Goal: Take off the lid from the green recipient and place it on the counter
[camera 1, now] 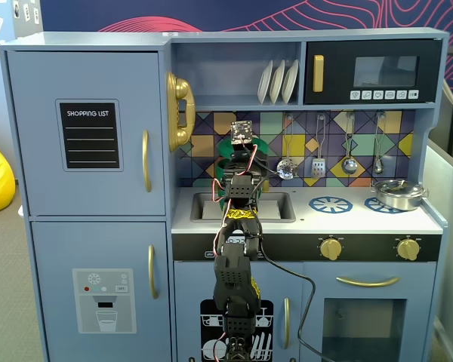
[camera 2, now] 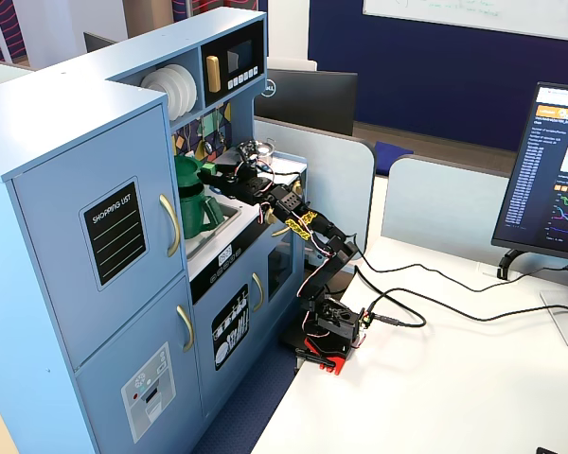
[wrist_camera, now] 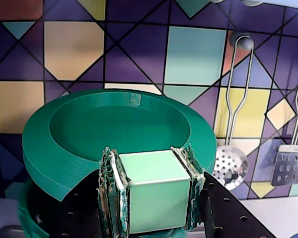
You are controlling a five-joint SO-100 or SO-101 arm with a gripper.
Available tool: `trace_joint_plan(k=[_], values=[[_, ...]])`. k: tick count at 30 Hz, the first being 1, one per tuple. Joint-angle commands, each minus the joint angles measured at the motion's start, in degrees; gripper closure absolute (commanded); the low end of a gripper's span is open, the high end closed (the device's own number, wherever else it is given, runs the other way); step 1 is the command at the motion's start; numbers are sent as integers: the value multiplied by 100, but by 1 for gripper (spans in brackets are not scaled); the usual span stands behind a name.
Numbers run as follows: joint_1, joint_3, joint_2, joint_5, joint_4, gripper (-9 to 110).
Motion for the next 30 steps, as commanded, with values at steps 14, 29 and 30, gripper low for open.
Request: trace_joint_plan(k=[14, 29, 30], values=[[3050, 70, 264, 53, -237, 101], [3243, 1222, 299, 176, -1406, 102], [3252, 1345, 272, 246, -1573, 102]])
